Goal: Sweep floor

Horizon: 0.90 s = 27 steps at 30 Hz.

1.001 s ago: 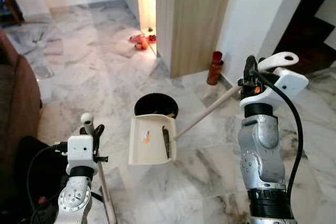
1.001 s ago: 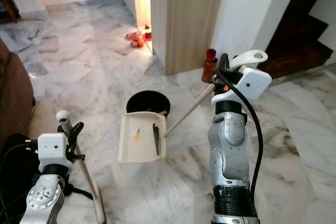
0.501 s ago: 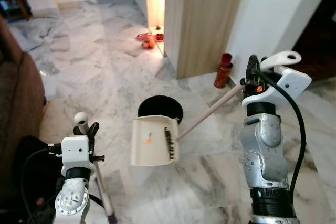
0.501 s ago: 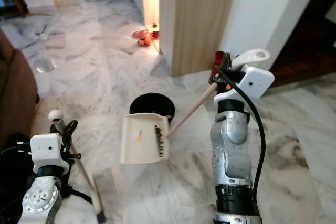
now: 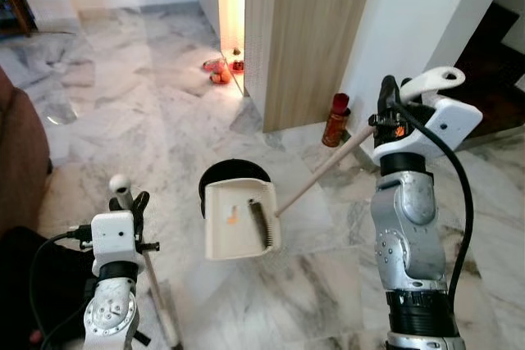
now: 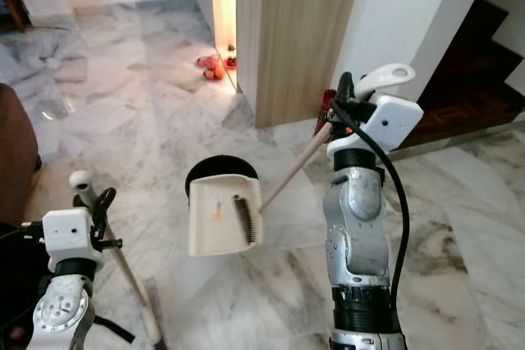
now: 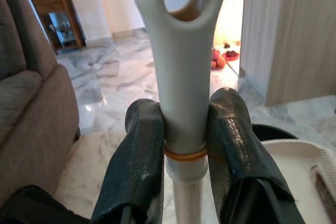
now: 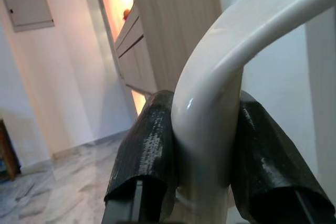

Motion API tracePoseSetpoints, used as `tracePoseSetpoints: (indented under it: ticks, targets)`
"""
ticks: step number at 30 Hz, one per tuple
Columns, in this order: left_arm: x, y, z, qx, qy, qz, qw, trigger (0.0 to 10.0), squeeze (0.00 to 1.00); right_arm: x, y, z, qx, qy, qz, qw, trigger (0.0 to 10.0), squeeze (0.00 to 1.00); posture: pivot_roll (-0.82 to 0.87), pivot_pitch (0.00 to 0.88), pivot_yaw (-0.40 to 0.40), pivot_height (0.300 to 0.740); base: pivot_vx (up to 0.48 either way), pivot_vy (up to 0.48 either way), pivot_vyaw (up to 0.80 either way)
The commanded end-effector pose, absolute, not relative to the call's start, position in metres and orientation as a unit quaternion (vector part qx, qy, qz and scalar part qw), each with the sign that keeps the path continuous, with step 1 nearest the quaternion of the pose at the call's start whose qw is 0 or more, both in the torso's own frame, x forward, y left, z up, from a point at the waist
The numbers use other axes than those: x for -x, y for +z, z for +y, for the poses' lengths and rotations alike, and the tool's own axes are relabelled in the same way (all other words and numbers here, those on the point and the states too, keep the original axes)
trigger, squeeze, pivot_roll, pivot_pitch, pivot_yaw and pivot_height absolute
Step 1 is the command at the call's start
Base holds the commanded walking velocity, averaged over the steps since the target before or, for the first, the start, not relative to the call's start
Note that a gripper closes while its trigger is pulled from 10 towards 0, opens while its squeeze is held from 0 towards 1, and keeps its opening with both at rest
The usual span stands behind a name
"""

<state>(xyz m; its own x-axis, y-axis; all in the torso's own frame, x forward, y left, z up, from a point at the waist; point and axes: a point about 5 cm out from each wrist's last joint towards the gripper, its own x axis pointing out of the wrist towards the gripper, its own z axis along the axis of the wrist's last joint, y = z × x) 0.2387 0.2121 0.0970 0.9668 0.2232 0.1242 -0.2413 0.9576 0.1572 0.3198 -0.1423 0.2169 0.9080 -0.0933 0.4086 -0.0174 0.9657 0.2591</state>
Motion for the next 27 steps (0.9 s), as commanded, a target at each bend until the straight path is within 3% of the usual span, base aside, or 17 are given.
tracePoseSetpoints:
  ticks: [1,7,27]
  targets:
    - [-0.24,0.1075,0.2104,-0.096,0.117,-0.077,0.985,10.0,0.0,-0.3161,0.2349,-0.1416,-0.148,-0.011,-0.251,0.957,10.0,0.0,0.14,0.041,-0.029,0.74,0.281,0.0,0.0]
    - [-0.2399,0.1076,0.2106,-0.097,0.118,-0.078,0.985,10.0,0.0,-0.3158,0.2338,-0.1402,-0.146,-0.008,-0.249,0.957,10.0,0.0,0.14,0.025,-0.028,0.74,0.279,0.0,0.45]
    - [-0.2414,0.1088,0.2098,-0.097,0.119,-0.081,0.985,10.0,0.0,-0.3164,0.2362,-0.1386,-0.149,-0.002,-0.251,0.956,10.0,0.0,0.15,0.027,-0.031,0.74,0.279,0.0,0.0]
